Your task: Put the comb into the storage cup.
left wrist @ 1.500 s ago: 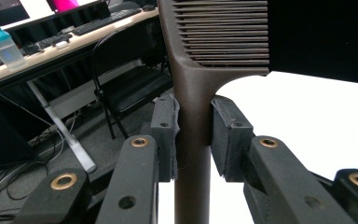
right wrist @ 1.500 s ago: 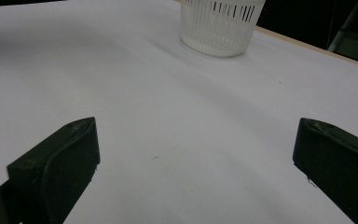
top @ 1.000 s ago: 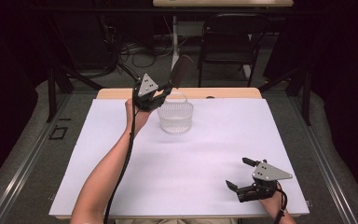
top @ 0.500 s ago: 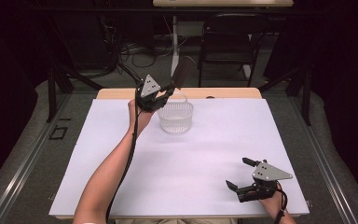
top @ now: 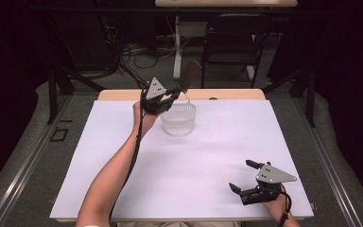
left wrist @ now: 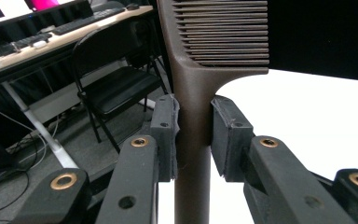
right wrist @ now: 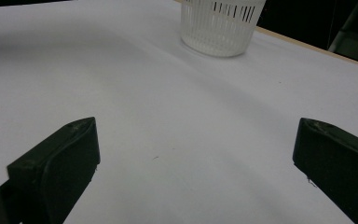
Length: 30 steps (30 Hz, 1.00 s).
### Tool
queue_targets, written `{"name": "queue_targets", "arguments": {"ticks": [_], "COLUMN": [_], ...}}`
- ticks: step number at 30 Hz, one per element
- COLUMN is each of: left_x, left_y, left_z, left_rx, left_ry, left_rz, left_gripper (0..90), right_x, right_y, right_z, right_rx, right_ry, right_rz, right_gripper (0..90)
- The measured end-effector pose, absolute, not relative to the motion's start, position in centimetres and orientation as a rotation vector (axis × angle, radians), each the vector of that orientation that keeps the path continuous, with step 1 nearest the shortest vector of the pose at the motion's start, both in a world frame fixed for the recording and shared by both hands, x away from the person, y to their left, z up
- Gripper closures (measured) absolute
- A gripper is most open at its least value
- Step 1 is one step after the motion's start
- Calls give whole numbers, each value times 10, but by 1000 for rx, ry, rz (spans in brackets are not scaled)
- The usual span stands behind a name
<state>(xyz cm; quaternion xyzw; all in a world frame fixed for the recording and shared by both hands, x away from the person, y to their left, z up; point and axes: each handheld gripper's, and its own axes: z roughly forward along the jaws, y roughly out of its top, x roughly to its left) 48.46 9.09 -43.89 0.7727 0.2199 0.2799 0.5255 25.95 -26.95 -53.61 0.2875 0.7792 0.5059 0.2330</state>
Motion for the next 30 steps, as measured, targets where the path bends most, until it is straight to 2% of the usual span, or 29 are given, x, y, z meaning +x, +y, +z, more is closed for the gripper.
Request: {"name": "queue_targets", "arguments": {"ticks": [30], "left_x": [493], "left_y": [85], "left_z": [-457], "left_rx": [1944], "left_ry": [497], "left_rz": [615], "left_gripper": [723], "right_x": [260], "right_y": [-270], "right_z": [-536], "right_rx": [795], "right_ry": [2141], "right_rz": [1386], "right_gripper": [1]}}
